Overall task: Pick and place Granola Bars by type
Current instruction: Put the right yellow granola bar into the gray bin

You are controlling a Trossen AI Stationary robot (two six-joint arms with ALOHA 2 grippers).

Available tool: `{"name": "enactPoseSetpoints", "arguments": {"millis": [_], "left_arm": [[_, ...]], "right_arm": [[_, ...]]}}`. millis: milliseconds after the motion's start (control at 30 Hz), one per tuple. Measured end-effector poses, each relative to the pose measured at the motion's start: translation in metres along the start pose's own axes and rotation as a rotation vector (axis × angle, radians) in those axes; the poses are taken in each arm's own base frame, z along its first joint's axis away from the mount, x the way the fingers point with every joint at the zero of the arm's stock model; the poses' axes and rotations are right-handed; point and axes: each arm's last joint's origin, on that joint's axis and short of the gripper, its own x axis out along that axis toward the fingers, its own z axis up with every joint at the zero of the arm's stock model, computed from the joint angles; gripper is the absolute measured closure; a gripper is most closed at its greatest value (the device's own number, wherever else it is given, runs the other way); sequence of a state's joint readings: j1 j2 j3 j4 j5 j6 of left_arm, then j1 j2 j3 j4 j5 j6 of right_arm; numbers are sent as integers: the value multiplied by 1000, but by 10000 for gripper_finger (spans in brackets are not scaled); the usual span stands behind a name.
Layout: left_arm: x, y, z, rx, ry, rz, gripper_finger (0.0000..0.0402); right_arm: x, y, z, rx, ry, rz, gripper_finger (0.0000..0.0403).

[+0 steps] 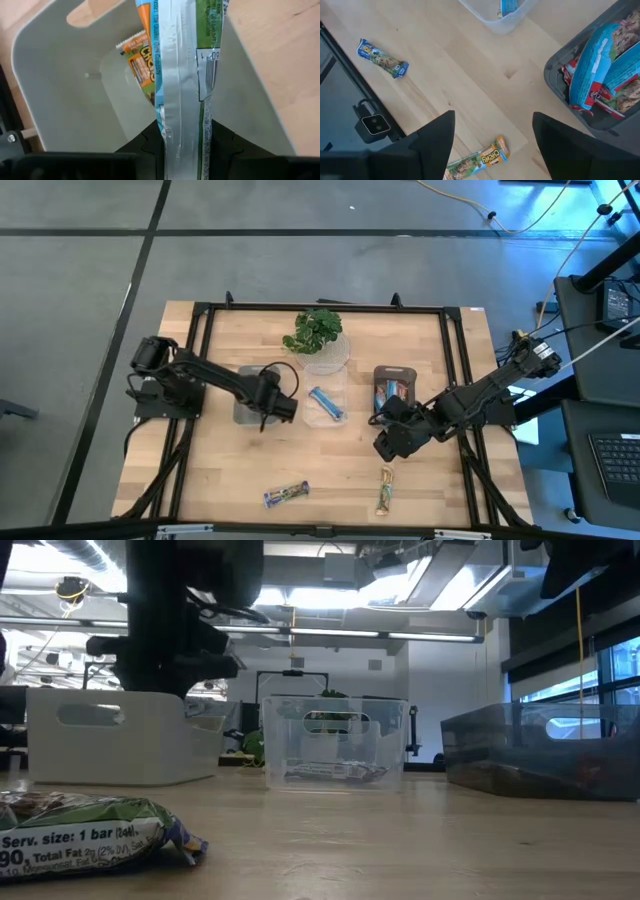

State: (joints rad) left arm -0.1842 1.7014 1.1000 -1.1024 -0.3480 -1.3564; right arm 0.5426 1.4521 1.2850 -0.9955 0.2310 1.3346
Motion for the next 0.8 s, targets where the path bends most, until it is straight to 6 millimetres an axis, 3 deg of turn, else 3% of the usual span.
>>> {"name": "enactPoseSetpoints", "arguments": {"millis": [333,800], "left_arm": [[1,-1,1,58,-31,8,314],[1,-1,1,56,-12,-1,303]], "right_arm": [[2,1,-5,62,69,-3,134],[8,11,-45,249,186,-47,134]]}}
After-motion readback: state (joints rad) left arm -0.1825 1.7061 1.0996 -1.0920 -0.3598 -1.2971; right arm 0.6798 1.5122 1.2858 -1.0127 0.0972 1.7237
